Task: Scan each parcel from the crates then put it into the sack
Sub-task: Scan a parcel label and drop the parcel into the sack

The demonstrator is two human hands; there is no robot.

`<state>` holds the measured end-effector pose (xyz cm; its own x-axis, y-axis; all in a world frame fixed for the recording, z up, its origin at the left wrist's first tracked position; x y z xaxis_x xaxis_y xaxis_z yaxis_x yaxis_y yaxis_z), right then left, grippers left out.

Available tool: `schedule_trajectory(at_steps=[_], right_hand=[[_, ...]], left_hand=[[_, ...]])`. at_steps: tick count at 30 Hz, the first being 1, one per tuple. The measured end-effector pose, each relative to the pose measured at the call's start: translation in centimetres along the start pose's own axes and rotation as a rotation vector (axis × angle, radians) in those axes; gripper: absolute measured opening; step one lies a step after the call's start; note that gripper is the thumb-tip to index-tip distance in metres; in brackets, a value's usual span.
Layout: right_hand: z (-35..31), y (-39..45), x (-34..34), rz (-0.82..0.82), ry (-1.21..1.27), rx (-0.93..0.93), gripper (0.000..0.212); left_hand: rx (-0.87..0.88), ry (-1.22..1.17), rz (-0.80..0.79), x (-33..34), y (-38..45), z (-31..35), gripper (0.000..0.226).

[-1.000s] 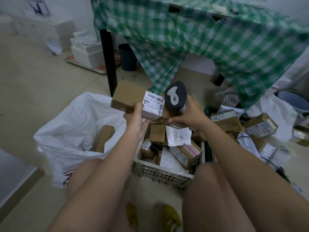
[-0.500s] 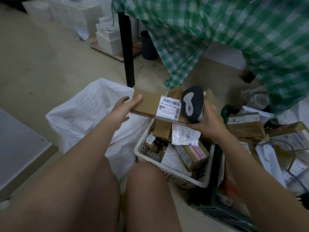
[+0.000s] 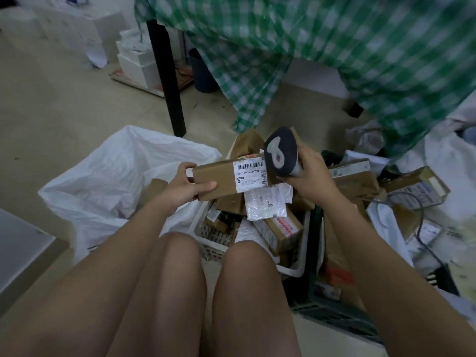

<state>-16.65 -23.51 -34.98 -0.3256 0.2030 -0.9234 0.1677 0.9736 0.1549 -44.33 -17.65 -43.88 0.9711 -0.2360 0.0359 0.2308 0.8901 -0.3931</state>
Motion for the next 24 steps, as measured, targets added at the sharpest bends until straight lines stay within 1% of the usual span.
schedule_trajectory(at_steps=[2, 3, 5, 7, 9, 12, 15, 17, 24], right_hand=[[0.5, -1.6, -1.0, 0.093, 0.151, 0.117, 0.043], [0.7, -2.6, -1.0, 0.095, 0.261, 0.185, 0.03], [0.8, -4.4, 0.3, 0.02, 0.541, 0.309, 0.019], [0.3, -5.7, 1.4, -0.062, 0.686, 0.379, 0.013], [-0.6, -6.7, 2.0, -0.118, 0.703, 0.378, 0.014], [-1.7, -7.5, 2.9, -0.144, 0.688, 0.405, 0.015], [-1.7, -7.5, 3.3, -0.116, 0.709, 0.487, 0.021], [-1.8, -7.5, 3.4, -0.11, 0.695, 0.506, 0.025], [-2.0, -7.7, 3.3, -0.081, 0.715, 0.538, 0.022]], left_hand=[[0.041, -0.044, 0.034, 0.2, 0.3, -0.1, 0.074], [0.059, -0.066, 0.057, 0.2, 0.4, -0.2, 0.076], [0.08, -0.108, 0.104, -0.1, 0.6, -0.3, 0.077], [0.091, -0.135, 0.131, -0.4, 0.8, -0.4, 0.077], [0.105, -0.116, 0.146, -0.6, 0.9, -0.4, 0.077], [0.13, -0.087, 0.155, -0.6, 0.7, -0.2, 0.079], [0.149, -0.094, 0.147, -0.6, 0.5, 0.0, 0.079], [0.154, -0.101, 0.15, -0.7, 0.3, 0.0, 0.078], [0.164, -0.092, 0.14, -0.6, 0.2, 0.1, 0.077]])
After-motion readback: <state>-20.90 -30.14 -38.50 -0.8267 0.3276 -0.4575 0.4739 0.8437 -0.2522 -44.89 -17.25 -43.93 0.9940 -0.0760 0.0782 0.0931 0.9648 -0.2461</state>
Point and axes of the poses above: each hand's wrist, its own y-axis towards the middle knuckle, its own x-axis out of the palm, z = x × y, the point moved 10 cm from there along y, towards the middle knuckle, and after that the axes turned 14 degrees about -y, right-handed, at the moved point
